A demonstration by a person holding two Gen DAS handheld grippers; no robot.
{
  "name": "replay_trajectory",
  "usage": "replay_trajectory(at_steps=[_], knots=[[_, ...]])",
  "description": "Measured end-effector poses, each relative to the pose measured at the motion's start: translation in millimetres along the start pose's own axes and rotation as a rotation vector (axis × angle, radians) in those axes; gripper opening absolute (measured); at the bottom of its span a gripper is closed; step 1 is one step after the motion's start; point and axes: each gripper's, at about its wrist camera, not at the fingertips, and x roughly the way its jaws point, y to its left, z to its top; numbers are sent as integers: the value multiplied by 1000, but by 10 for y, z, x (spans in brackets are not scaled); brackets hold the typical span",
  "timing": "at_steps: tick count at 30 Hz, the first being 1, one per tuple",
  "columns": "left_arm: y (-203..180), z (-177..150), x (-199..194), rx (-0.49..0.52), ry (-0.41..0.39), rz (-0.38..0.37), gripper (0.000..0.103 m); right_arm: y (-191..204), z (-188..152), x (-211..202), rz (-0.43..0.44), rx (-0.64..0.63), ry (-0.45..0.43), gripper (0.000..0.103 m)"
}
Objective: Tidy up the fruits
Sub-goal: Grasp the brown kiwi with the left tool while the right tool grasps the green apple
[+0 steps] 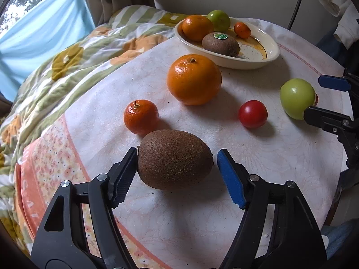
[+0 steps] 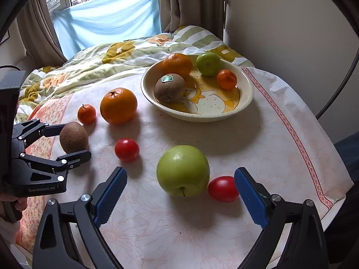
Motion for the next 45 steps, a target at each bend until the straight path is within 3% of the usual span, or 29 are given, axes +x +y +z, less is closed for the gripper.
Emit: replay_trajectory(at_steps=[1, 7, 9, 13, 15, 31, 33, 45], knots=[[5, -6, 5, 4, 0, 7, 70, 4, 2, 2, -3, -3, 4, 95], [11, -34, -8, 14, 5, 12, 69, 29, -6, 38, -23, -36, 9, 94], [7, -40, -20, 3, 6, 9, 69, 44, -10, 67, -21, -47, 19, 85], [11, -109, -78, -42, 3, 1, 69, 102, -22, 141, -24, -89, 35, 82], [-7, -138, -103, -57, 4, -1, 69, 130, -26, 170, -28, -115, 41, 74], [-28, -256, -405, -138, -10, 21, 69, 181, -30, 269, -43, -194, 39, 61], [-25, -267, -438, -144, -9, 26, 69, 186, -22, 259, -54, -206, 33, 53], [-10, -309, -668, -190, -35, 46, 69, 171, 2, 195, -5, -186, 31, 52]])
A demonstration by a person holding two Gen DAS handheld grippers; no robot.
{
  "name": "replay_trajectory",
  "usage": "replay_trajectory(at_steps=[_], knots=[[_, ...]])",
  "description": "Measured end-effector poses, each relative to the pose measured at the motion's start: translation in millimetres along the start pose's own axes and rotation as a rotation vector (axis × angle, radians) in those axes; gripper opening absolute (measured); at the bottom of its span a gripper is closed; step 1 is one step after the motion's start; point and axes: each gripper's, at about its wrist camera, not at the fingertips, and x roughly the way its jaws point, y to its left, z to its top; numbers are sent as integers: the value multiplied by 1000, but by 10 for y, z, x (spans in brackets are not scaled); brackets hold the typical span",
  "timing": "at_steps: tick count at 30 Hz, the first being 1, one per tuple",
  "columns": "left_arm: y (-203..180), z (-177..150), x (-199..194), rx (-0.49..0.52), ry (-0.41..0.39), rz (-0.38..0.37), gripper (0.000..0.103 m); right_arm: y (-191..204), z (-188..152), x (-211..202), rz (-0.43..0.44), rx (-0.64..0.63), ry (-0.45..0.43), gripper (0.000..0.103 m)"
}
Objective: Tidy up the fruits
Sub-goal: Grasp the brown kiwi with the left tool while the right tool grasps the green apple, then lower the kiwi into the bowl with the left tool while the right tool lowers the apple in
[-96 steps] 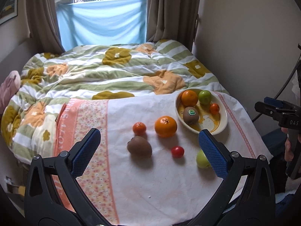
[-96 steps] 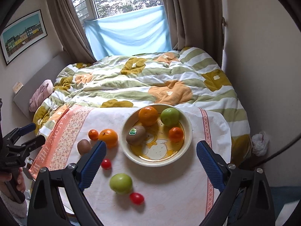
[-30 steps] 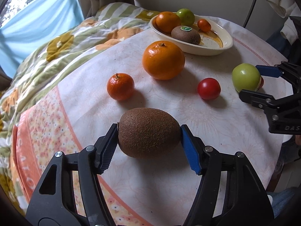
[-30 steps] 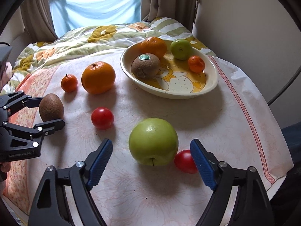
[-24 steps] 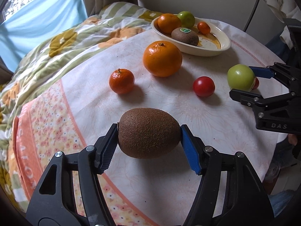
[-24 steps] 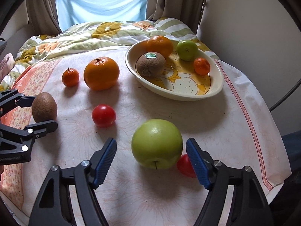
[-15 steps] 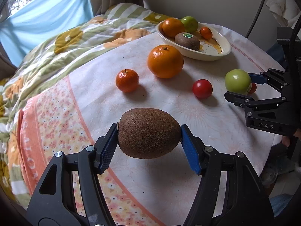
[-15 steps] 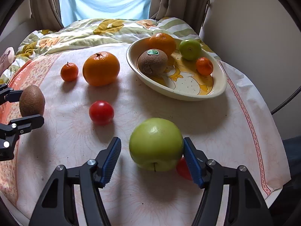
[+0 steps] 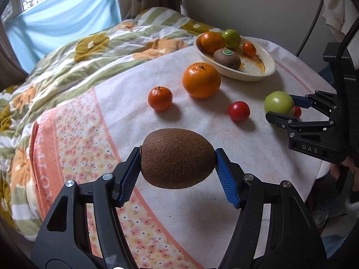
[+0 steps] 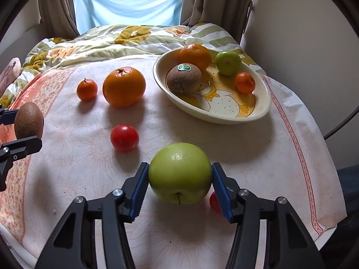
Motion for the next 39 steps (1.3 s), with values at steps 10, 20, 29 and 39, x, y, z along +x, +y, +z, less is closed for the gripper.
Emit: replay_trajectory(at_steps=[10, 20, 29, 39], knots=[[-40, 119, -272, -41, -38, 5, 69, -76, 139, -311, 48, 37, -44, 52], [-248, 488, -684, -52, -98, 6, 69, -414, 345, -765, 121, 108, -95, 52], [-615, 924, -671, -119, -153, 10, 69, -871, 625, -837, 179, 60, -130, 52], [-1056, 1347, -139, -187, -117, 21, 69, -1397, 836, -552, 252, -30, -112, 52]])
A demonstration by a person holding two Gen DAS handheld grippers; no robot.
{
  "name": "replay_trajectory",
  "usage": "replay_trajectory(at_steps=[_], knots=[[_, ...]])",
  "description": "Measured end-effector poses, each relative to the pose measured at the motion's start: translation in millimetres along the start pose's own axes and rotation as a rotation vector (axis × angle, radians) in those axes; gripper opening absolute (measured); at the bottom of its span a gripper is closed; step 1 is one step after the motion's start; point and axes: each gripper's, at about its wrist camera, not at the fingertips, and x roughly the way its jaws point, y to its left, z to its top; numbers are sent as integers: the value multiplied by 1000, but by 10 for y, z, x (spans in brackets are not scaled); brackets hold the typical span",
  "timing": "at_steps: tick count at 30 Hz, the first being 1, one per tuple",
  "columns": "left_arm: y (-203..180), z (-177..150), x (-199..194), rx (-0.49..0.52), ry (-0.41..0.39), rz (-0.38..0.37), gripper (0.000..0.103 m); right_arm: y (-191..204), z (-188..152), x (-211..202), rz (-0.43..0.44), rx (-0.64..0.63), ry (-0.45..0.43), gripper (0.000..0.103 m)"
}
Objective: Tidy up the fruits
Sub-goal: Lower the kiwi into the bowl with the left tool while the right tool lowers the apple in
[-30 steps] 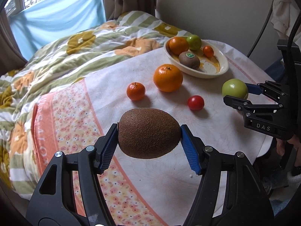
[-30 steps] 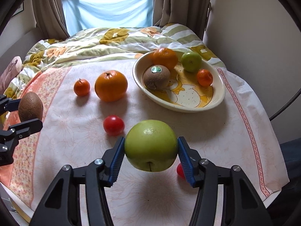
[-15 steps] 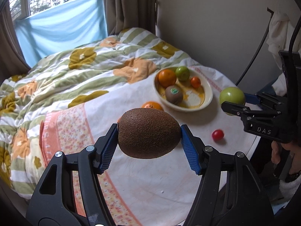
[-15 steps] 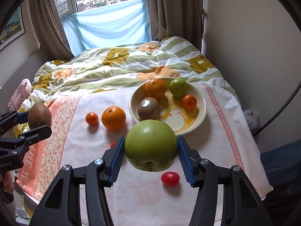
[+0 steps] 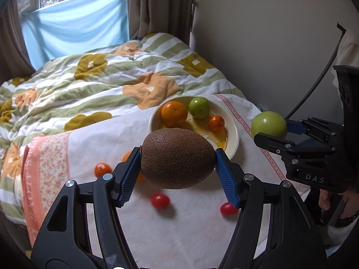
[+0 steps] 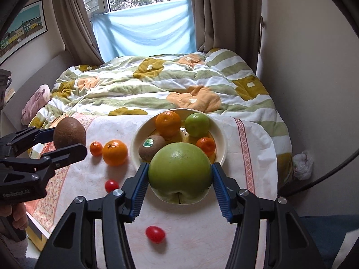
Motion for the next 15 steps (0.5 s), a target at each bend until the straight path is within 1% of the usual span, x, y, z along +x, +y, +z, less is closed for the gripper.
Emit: replay_trajectory(at_steps=[7, 15], knots=[[-261, 79, 501, 10, 50, 14, 69, -348, 89, 238, 39, -18, 26, 52], [-483, 19, 1006, 63, 121, 31, 69, -608, 140, 571, 84, -20, 72, 52]])
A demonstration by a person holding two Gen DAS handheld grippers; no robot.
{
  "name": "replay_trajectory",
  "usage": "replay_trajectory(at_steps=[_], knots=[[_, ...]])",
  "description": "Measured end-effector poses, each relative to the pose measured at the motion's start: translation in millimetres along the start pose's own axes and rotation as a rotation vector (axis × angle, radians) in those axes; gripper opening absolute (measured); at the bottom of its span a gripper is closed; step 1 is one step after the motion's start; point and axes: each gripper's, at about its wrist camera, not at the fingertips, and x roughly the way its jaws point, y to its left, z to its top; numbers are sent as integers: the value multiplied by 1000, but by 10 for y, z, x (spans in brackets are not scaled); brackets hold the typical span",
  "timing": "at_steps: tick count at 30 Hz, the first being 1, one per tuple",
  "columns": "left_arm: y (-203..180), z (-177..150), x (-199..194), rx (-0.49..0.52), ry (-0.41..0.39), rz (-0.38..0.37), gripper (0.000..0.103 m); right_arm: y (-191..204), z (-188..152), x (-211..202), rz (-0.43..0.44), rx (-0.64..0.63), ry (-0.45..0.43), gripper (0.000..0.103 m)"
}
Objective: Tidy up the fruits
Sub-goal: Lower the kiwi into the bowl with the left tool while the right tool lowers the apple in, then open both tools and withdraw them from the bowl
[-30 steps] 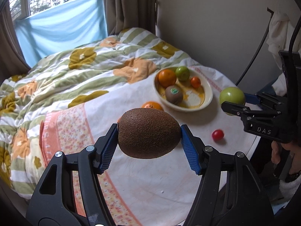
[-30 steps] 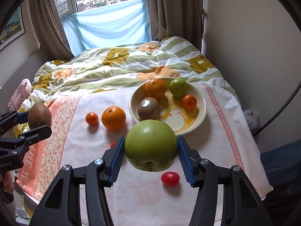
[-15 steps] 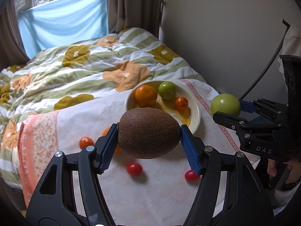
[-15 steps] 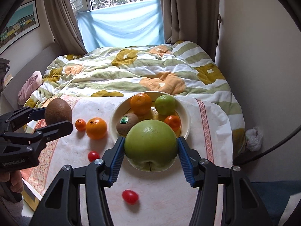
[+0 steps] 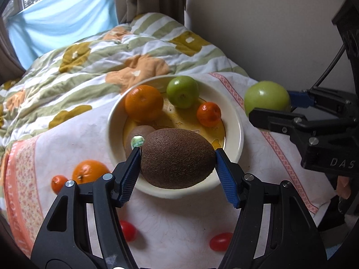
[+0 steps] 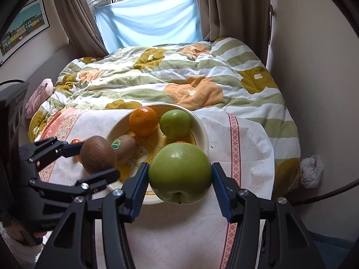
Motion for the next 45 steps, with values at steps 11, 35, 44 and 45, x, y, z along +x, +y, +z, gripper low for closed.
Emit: replay_trajectory(at_steps=[11, 35, 44, 45], knots=[[-132, -44, 275, 89, 46, 56, 69, -126, 40, 225, 32, 1, 35, 52], [125, -140, -311, 49, -40, 105, 102, 170, 152, 199, 70, -58, 5, 52], [348, -264, -345, -46, -26, 139, 102, 334, 264, 455, 120, -121, 19, 52], [367, -270, -335, -58, -24, 142, 102, 346, 270, 475, 122, -128, 22, 52]])
